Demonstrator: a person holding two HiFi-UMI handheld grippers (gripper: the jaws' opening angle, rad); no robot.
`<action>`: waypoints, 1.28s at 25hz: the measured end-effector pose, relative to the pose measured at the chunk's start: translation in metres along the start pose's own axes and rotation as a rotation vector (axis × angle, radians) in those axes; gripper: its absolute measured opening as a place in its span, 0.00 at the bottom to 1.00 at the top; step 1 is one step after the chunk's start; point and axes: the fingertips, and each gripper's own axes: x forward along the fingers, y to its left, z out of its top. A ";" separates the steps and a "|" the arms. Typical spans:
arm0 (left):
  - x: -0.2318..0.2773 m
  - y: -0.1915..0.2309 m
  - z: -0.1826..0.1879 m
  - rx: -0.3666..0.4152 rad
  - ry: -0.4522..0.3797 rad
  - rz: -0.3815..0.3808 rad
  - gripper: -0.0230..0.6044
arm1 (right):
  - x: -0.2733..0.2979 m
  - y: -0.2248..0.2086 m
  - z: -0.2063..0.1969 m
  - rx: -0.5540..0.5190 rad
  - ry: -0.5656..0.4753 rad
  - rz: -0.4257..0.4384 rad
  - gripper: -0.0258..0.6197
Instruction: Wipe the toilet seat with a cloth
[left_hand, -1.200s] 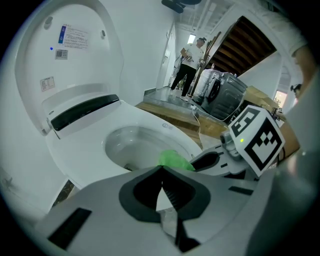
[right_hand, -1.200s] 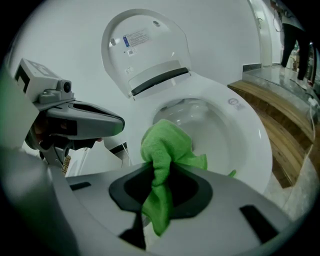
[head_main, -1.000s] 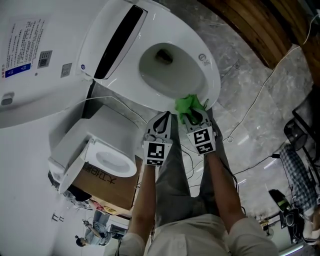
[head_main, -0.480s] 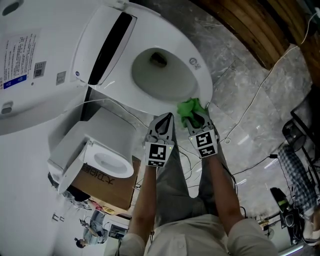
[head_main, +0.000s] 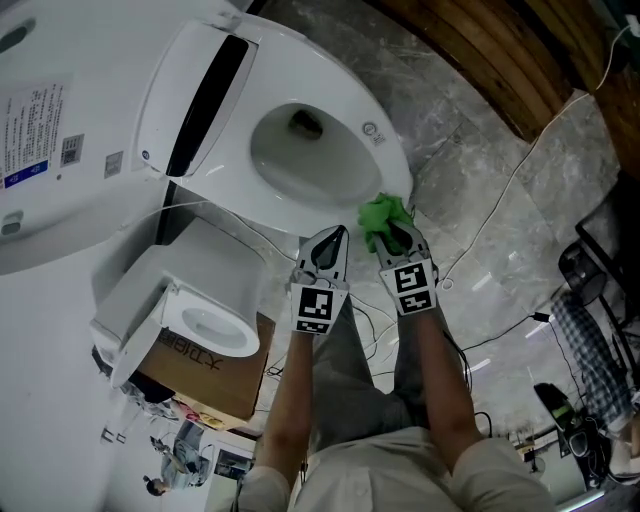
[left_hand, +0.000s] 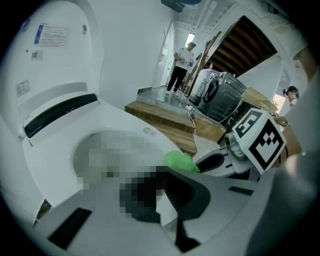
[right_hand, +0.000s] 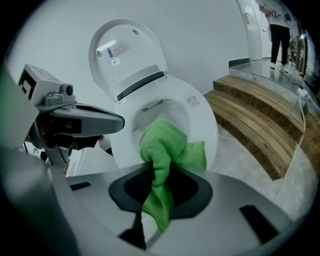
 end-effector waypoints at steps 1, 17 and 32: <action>0.002 -0.001 0.001 0.000 -0.001 -0.001 0.06 | -0.001 -0.002 0.001 -0.002 0.000 -0.001 0.18; 0.026 -0.011 0.024 -0.011 -0.015 0.006 0.06 | -0.004 -0.047 0.026 -0.023 -0.013 -0.035 0.18; 0.038 0.001 0.046 -0.023 -0.037 0.022 0.06 | 0.012 -0.077 0.074 -0.113 -0.014 -0.096 0.18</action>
